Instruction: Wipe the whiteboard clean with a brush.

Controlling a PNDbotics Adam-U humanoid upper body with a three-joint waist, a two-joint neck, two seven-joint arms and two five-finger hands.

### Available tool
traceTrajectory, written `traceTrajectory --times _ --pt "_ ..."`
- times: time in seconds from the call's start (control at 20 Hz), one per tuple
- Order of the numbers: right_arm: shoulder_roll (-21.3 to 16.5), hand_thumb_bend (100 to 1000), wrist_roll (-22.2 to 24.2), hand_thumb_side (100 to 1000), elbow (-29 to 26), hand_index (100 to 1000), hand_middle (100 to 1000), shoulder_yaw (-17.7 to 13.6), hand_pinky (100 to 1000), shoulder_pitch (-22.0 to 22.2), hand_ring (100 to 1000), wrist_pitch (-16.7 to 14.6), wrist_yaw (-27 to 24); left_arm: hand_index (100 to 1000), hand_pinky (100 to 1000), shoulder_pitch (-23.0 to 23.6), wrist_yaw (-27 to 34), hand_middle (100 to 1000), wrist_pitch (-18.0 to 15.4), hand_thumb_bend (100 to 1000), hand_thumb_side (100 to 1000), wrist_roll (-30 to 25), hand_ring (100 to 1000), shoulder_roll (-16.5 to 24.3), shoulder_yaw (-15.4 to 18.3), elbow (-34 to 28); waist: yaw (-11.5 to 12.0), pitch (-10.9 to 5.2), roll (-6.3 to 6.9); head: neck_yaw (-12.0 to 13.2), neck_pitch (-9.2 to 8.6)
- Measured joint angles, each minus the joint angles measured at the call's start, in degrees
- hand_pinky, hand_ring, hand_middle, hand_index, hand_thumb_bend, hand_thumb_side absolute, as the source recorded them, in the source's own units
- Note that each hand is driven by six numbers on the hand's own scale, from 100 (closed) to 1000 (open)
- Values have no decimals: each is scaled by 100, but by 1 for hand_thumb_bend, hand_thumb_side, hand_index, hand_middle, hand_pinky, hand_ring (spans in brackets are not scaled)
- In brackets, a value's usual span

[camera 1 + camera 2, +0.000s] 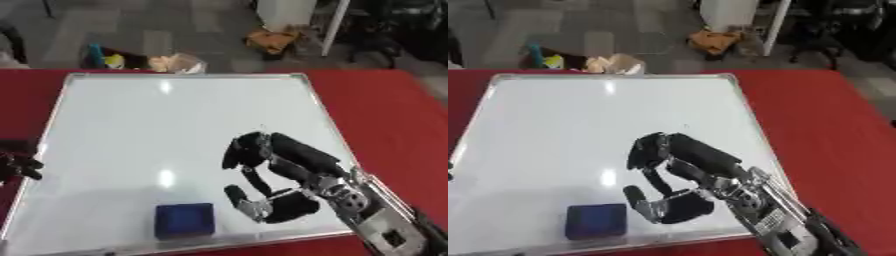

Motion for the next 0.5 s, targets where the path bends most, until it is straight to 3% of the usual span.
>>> traceTrajectory --times 0.5 --pt "-28 100 429 436 116 214 637 341 636 -151 670 -107 291 660 486 -9 0 565 1 665 928 -2 535 0 -2 0 34 -8 0 -31 0"
